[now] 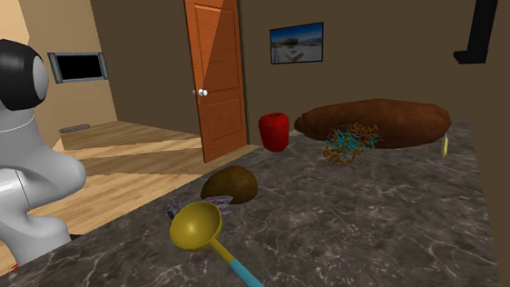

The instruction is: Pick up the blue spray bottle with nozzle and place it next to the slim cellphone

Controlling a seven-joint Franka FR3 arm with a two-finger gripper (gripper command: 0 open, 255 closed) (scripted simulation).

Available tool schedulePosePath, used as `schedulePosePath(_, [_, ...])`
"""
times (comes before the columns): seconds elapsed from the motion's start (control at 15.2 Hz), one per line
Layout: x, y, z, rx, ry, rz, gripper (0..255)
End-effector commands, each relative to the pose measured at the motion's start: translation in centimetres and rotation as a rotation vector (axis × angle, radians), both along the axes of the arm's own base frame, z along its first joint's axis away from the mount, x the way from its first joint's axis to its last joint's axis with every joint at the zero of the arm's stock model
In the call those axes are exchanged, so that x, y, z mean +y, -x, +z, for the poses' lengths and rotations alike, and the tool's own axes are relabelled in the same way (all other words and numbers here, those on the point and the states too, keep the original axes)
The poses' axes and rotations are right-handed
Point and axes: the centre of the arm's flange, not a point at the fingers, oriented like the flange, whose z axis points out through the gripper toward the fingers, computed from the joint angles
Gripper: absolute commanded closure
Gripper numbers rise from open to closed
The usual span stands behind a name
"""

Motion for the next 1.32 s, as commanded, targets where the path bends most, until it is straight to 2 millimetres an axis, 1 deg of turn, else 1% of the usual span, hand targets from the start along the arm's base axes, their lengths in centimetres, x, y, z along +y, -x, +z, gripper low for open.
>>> schedulePosePath(0.0, [0.0, 0.0, 0.0, 0.0, 0.0, 0.0, 255])
schedulePosePath(0.07, [0.0, 0.0, 0.0, 0.0, 0.0, 0.0, 255])
schedulePosePath(0.13, [0.0, 0.0, 0.0, 0.0, 0.0, 0.0, 0])
schedulePosePath(0.46, [0.0, 0.0, 0.0, 0.0, 0.0, 0.0, 0])
schedulePosePath(0.66, [-0.1, 0.1, 4.0, 0.0, 0.0, 0.0, 0])
schedulePosePath(0.73, [-0.2, 0.1, 5.0, 0.0, 0.0, 0.0, 0])
schedulePosePath(1.25, [-0.2, 0.1, 5.0, 0.0, 0.0, 0.0, 0])
